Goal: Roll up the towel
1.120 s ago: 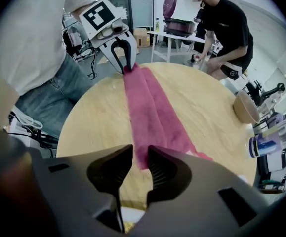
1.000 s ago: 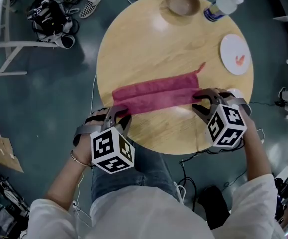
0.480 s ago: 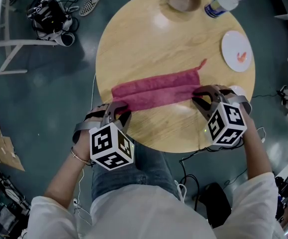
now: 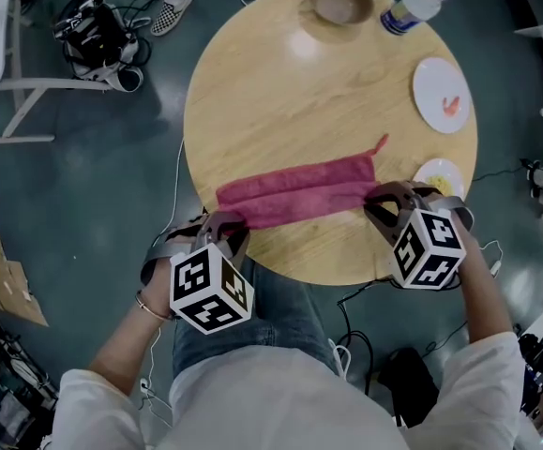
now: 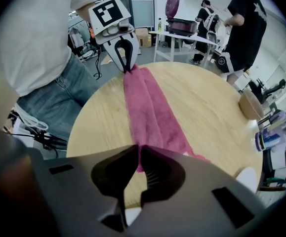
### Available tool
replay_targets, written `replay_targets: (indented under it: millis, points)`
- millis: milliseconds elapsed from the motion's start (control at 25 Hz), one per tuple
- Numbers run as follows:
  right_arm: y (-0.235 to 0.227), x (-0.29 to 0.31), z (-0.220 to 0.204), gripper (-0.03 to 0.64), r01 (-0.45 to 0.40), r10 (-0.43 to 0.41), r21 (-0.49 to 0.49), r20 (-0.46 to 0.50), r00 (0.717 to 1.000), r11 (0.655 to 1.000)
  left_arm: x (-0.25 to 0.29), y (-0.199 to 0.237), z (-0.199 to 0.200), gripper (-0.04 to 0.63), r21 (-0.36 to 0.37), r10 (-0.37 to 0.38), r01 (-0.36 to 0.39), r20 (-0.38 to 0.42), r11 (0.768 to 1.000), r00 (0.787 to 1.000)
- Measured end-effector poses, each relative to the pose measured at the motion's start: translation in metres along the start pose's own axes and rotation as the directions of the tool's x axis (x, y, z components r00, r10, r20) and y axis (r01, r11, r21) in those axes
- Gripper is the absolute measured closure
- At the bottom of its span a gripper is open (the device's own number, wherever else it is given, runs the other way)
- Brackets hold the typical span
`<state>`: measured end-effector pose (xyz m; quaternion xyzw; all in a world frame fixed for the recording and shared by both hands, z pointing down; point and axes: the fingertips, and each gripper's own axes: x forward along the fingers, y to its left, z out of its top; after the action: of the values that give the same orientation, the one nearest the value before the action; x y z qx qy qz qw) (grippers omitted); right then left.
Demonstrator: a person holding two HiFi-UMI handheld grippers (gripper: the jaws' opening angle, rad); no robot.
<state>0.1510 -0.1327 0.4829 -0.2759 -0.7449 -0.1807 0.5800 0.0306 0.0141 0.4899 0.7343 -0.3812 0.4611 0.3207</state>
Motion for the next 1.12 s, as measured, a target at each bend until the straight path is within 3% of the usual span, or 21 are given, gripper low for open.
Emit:
replay_targets:
  millis: [320, 600, 1120]
  points:
    - [-0.024, -0.018, 0.008, 0.591, -0.057, 0.057, 0.088, 0.007, 0.998, 0.994, -0.013, 0.016, 0.007, 0.555, -0.172, -0.078, 0.084, 0.041, 0.981, 0.996]
    - [-0.055, -0.018, 0.017, 0.588, -0.092, 0.090, 0.137, 0.018, 0.996, 0.986, -0.019, 0.046, 0.013, 0.555, -0.246, -0.101, 0.109, 0.044, 0.963, 0.994]
    - [-0.091, 0.006, 0.012, 0.553, -0.030, 0.032, 0.153, -0.008, 0.999, 0.988, -0.006, 0.090, 0.016, 0.554, -0.322, -0.022, 0.019, -0.005, 0.947, 1.000]
